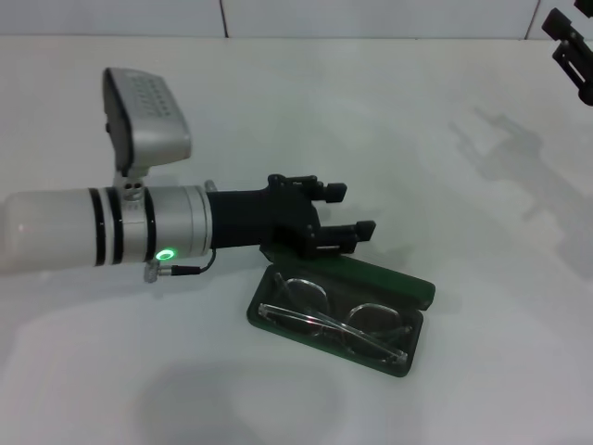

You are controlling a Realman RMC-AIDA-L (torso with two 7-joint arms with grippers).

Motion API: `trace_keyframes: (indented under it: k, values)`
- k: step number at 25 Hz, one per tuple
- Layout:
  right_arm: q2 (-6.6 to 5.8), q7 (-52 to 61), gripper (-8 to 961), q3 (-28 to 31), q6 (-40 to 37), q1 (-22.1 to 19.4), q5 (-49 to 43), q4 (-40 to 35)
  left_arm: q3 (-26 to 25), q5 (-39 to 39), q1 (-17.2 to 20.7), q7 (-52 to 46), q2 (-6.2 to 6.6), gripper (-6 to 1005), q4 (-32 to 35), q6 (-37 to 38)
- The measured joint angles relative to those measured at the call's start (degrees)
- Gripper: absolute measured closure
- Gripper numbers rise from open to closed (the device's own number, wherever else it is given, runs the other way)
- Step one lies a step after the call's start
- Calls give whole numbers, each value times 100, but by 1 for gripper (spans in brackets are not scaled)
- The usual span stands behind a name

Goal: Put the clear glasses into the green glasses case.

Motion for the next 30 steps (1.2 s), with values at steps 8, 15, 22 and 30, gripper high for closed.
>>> trace_keyframes:
  k: [8,15,22,30]
  values:
    - [18,0,515,-2,-23,-6,0,32,30,771,-267,-725,-16,301,26,-212]
    - [20,0,514,-2,-83,-38,10,36,46,801,-140,-648,-15,298,61,-147]
    - [19,0,512,-1,-90,5,11,36,40,776,108,-179,-38,295,25,-20]
    - [12,18,510,-124,-90,39,18,17,19,610,267,93,-47,291,-11,18]
